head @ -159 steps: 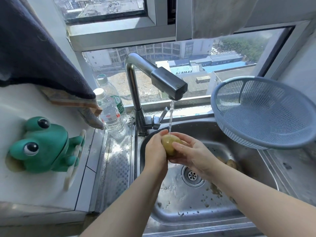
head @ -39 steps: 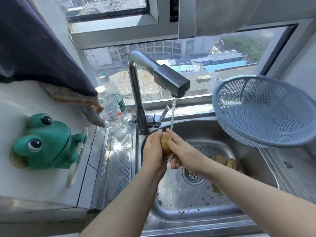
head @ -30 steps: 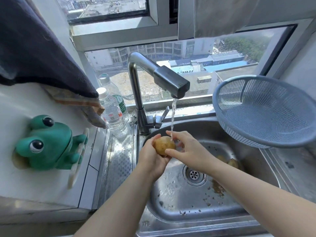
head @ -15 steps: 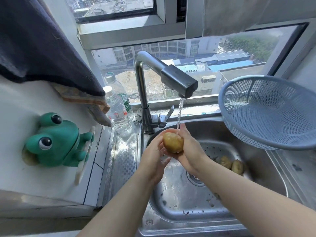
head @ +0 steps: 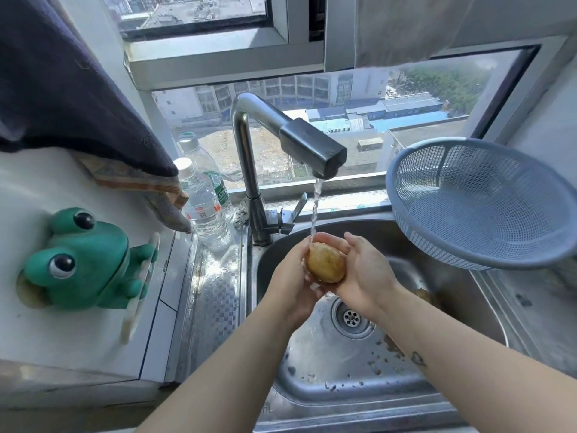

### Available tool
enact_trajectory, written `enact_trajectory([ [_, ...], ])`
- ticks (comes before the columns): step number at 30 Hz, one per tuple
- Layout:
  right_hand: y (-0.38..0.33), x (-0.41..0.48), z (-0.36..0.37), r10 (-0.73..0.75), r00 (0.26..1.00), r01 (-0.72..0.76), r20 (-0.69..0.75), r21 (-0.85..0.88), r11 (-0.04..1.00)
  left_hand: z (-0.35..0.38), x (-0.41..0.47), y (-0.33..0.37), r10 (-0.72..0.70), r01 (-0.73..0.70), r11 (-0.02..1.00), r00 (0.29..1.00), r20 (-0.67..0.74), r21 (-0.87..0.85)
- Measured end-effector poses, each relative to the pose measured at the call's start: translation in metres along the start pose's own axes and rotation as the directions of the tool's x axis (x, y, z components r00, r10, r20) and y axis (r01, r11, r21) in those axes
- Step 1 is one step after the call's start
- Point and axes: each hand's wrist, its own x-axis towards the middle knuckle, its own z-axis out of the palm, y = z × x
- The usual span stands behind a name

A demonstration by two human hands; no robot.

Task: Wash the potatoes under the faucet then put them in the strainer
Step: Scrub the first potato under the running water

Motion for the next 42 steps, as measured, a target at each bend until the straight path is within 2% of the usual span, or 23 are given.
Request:
enact_trajectory([
  [5, 0.009, 0.001, 0.005, 0.032, 0.999, -0.031, 0.017, -0.032, 0.999, -0.012, 0.002, -0.009, 0.065, -0.064, 0.998, 0.997, -0.049, 0.014],
  [12, 0.022, 0.014, 0.028, 0.075, 0.996, -0.062, 0.048, -0.224, 0.973, -0.034, -0.001, -0.002, -0.025, 0.007, 0.985, 0.995, -0.100, -0.175],
  [20, 0.014, 0.018, 0.033, 0.088, 0.993, -0.062, 0.085, -0.265, 0.962, -0.040, 0.001, 0.011, -0.047, 0.043, 0.995, 0.998, -0.043, -0.091],
  [24, 0.001, 0.018, 0.024, 0.060, 0.994, -0.019, 0.096, -0.382, 0.924, -0.038, 0.001, 0.019, -0.056, 0.057, 0.996, 0.998, 0.016, -0.061],
  [27, -0.003, 0.016, 0.023, 0.070, 0.989, -0.003, 0.134, -0.446, 0.895, -0.041, 0.006, 0.024, -0.037, 0.037, 0.999, 0.999, -0.029, -0.005],
  [34, 0.010, 0.020, 0.041, 0.051, 0.980, 0.040, 0.190, -0.446, 0.894, -0.047, 0.005, 0.033, -0.038, 0.036, 0.999, 0.994, -0.100, -0.027],
  [42, -0.003, 0.022, 0.041, 0.029, 0.977, 0.045, 0.211, -0.340, 0.940, -0.038, -0.001, 0.034, -0.048, 0.042, 0.997, 0.995, -0.087, -0.066],
])
